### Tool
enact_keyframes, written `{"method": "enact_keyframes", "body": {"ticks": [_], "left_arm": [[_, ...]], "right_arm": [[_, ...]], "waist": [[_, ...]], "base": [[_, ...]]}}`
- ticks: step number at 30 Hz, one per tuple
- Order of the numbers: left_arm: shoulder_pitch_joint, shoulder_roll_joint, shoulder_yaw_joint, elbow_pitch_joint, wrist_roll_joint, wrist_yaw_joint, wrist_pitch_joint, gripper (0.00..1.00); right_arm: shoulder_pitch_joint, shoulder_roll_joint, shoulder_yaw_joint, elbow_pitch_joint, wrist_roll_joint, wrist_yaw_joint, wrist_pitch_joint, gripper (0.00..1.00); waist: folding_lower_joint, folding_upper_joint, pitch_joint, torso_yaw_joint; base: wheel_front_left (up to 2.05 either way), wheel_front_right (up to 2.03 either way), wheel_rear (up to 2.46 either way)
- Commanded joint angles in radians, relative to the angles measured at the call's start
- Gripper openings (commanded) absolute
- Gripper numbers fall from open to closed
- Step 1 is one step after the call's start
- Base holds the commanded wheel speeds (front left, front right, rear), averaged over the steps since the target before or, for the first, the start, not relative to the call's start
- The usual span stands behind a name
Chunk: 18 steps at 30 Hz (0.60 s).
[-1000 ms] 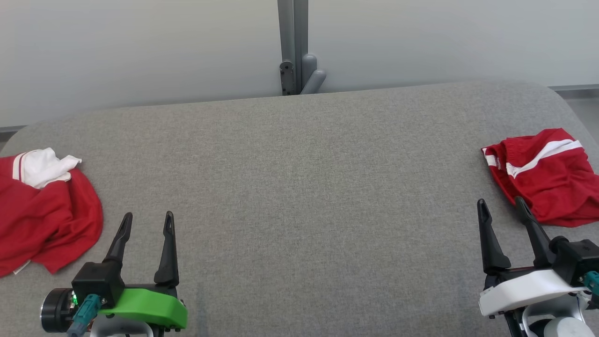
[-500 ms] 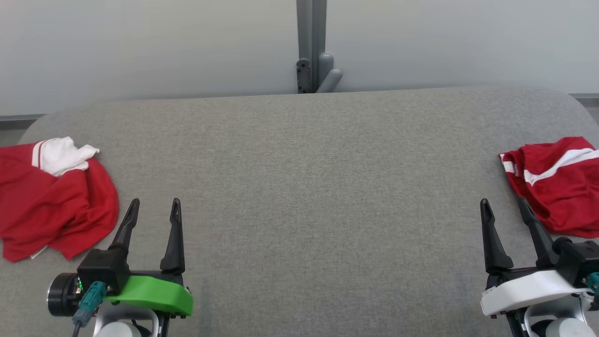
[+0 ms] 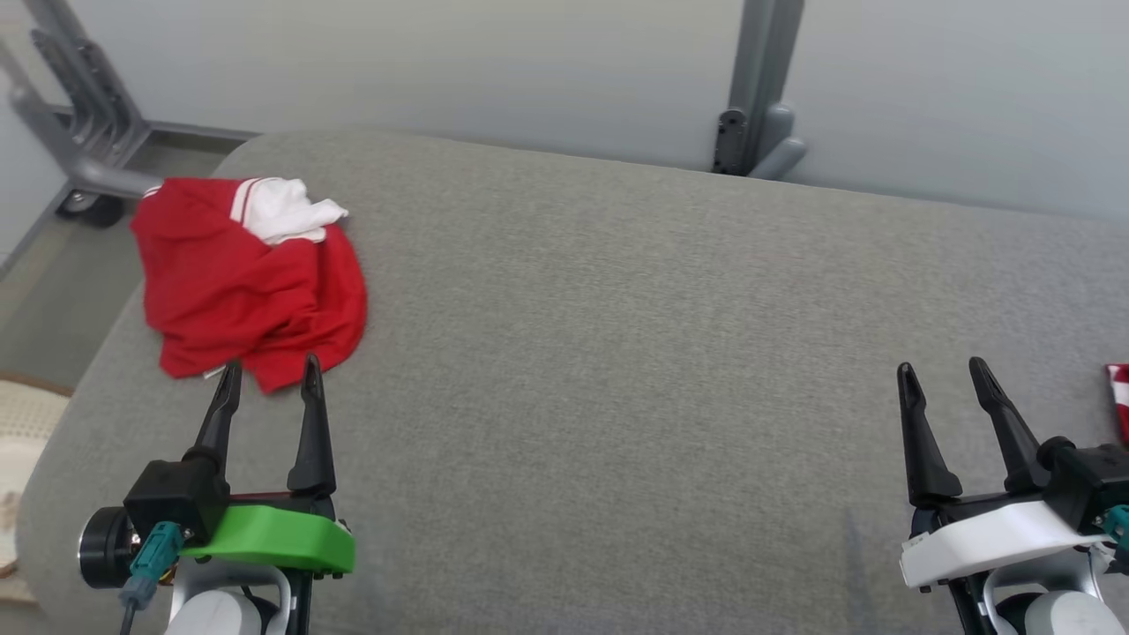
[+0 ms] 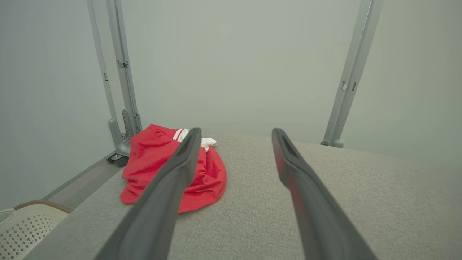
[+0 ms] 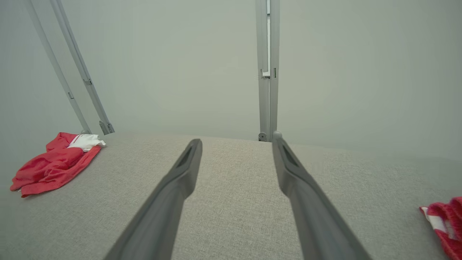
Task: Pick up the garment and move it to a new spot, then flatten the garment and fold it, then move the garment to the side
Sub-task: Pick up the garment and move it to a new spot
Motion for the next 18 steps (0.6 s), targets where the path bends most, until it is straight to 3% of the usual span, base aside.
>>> {"method": "enact_keyframes", "body": {"ticks": [1,7,18], "left_arm": [[-0.005,-0.005,0.003,0.003,-0.008,0.002,-0.007,1.0],[0.0,-0.009,0.012,0.01,-0.009,-0.004,-0.016,1.0],[-0.015,-0.02,0.017,0.013,-0.002,-0.009,-0.02,1.0]], "right_arm": [[-0.011,-0.002,0.001,-0.005,-0.005,-0.001,0.005,1.0],[-0.017,0.002,0.017,-0.004,-0.005,-0.001,0.007,1.0],[-0.017,-0.003,0.016,-0.005,-0.005,-0.001,0.009,1.0]], "waist": [[0.0,0.0,0.005,0.106],[0.0,0.0,0.005,0.157],[0.0,0.0,0.013,0.165]], "base": [[0.0,0.0,0.0],[0.0,0.0,0.0],[0.0,0.0,0.0]]}}
